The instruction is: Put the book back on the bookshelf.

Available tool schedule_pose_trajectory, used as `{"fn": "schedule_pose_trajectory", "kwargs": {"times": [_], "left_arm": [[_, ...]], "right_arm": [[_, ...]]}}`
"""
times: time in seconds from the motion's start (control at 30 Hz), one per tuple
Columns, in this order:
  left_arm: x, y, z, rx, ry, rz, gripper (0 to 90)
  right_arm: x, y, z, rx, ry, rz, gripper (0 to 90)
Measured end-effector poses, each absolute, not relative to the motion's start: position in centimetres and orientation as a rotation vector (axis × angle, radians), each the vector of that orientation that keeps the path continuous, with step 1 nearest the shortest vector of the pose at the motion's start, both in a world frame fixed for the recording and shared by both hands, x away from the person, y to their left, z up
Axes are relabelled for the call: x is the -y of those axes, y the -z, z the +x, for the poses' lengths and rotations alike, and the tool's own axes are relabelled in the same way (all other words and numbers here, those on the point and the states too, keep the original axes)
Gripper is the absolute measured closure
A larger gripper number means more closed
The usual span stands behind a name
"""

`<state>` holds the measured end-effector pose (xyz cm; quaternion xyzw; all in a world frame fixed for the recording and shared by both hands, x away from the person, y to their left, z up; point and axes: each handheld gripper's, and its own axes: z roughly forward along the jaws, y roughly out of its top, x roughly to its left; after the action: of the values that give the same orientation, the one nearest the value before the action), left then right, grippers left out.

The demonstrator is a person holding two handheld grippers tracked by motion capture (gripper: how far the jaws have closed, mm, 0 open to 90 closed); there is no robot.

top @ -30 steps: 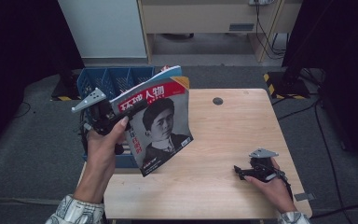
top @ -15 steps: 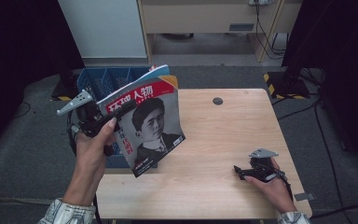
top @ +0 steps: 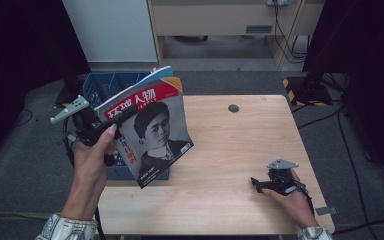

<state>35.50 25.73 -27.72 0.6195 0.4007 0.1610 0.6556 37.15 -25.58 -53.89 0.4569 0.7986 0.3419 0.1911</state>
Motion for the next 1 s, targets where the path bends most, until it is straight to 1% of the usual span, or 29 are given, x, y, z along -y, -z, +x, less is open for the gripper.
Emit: {"fn": "schedule_pose_trajectory", "kwargs": {"times": [1.0], "left_arm": [[-30.3, 27.9, 34.7, -0.973, -0.421, 1.317, 86.5]], "right_arm": [[25.6, 53.9, 37.1, -2.246, -0.958, 1.284, 7.4]]}}
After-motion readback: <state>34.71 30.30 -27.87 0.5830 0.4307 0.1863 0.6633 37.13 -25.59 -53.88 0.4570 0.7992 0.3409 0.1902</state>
